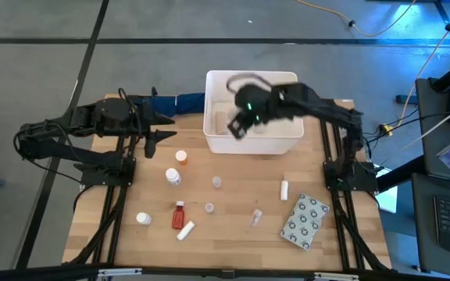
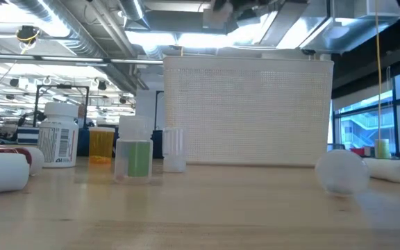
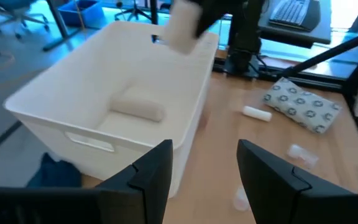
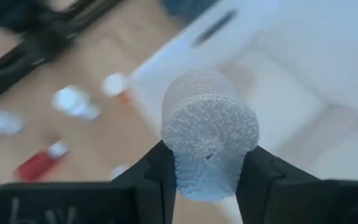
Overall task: Pick & place medical supplies in basket/bin
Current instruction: Put the white bandage into the white bin
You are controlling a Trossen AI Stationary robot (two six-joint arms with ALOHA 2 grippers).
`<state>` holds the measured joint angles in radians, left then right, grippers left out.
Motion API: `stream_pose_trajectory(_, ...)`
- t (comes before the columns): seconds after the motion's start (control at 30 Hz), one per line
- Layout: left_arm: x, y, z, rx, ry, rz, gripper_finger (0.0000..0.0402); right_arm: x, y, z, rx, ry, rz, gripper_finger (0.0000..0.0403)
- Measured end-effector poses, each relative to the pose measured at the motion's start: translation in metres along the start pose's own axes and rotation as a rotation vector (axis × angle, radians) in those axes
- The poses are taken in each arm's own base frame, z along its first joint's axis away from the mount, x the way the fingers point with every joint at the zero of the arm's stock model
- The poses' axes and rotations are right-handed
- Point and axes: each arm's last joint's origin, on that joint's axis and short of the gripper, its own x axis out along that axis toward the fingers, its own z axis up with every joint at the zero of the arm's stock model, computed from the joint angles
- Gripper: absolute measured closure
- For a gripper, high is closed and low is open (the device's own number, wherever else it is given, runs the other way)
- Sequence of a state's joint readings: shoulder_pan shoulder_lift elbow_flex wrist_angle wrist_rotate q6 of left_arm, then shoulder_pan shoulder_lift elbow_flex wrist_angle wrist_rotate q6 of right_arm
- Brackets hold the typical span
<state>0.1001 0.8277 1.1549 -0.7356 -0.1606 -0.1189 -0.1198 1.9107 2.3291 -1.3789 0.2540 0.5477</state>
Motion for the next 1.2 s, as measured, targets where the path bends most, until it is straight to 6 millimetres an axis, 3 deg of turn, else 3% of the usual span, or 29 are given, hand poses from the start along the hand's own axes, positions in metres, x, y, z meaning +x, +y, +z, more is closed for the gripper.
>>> stream_pose_trajectory(0.23, 0.002, 0.000, 0.000, 0.037, 0.002, 0.013, 0.0229, 0.055, -0.064, 0.032, -0.013, 0.118, -0.078, 0.0289)
stream_pose_trajectory(0.5, 0.002, 0.002, 0.000, 0.037, -0.004, 0.074, 0.0229, 0.132, -0.120, 0.035, -0.091, 0.383, -0.163, 0.0287)
stream_pose_trajectory(0.7, 0.002, 0.003, 0.001, 0.037, -0.008, 0.115, 0.0229, 0.191, -0.140, 0.027, -0.189, 0.512, -0.170, 0.0286)
stream_pose_trajectory(0.87, 0.002, 0.003, 0.001, 0.037, -0.009, 0.119, 0.0229, 0.230, -0.153, 0.022, -0.172, 0.548, -0.182, 0.0284)
stream_pose_trajectory(1.2, 0.002, 0.003, 0.001, 0.029, -0.009, 0.119, 0.0229, 0.267, -0.172, 0.015, -0.006, 0.552, -0.235, 0.0284)
